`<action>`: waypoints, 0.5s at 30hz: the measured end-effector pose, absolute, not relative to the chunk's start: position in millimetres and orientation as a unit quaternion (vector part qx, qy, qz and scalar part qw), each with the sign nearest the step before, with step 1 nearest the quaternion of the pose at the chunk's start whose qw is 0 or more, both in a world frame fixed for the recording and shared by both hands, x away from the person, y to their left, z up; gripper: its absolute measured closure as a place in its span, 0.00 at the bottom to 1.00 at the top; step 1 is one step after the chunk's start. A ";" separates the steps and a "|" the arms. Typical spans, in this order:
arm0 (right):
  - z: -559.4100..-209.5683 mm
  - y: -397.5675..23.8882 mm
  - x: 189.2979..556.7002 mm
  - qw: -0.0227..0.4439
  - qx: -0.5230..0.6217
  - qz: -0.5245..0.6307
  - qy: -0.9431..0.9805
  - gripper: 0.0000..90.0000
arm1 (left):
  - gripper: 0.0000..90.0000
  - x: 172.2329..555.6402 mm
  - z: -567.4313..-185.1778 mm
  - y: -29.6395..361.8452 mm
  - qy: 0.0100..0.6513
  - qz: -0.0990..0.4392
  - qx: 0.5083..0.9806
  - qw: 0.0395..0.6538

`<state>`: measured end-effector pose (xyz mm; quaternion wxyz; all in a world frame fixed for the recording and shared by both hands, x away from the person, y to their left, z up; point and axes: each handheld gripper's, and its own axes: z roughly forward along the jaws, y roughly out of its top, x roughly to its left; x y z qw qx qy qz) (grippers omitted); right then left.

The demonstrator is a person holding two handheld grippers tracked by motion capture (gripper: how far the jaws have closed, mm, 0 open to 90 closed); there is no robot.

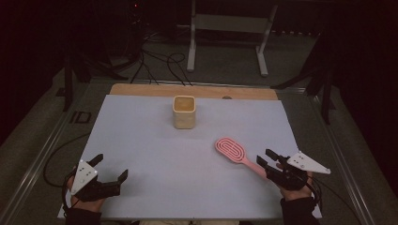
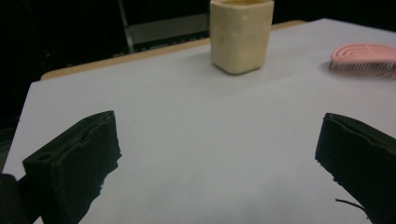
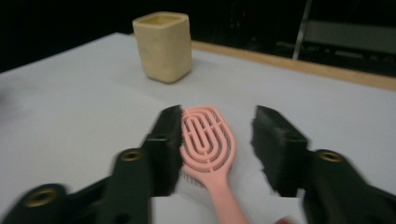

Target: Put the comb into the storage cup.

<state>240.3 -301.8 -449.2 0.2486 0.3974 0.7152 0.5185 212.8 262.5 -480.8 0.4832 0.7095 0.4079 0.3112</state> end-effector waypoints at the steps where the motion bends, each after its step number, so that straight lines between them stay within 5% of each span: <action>1: -449.8 -302.3 237.7 0.252 0.399 0.520 0.712 0.50 | 0.00 212.5 -479.4 262.6 0.407 0.312 0.708 0.485; 7: -459.0 -302.3 230.1 0.263 0.407 0.529 0.697 0.14 | 0.00 211.8 -474.9 264.9 0.407 0.311 0.697 0.502; 15: -464.1 -292.1 225.9 0.281 0.389 0.525 0.703 0.12 | 0.00 211.3 -479.6 264.0 0.406 0.294 0.705 0.502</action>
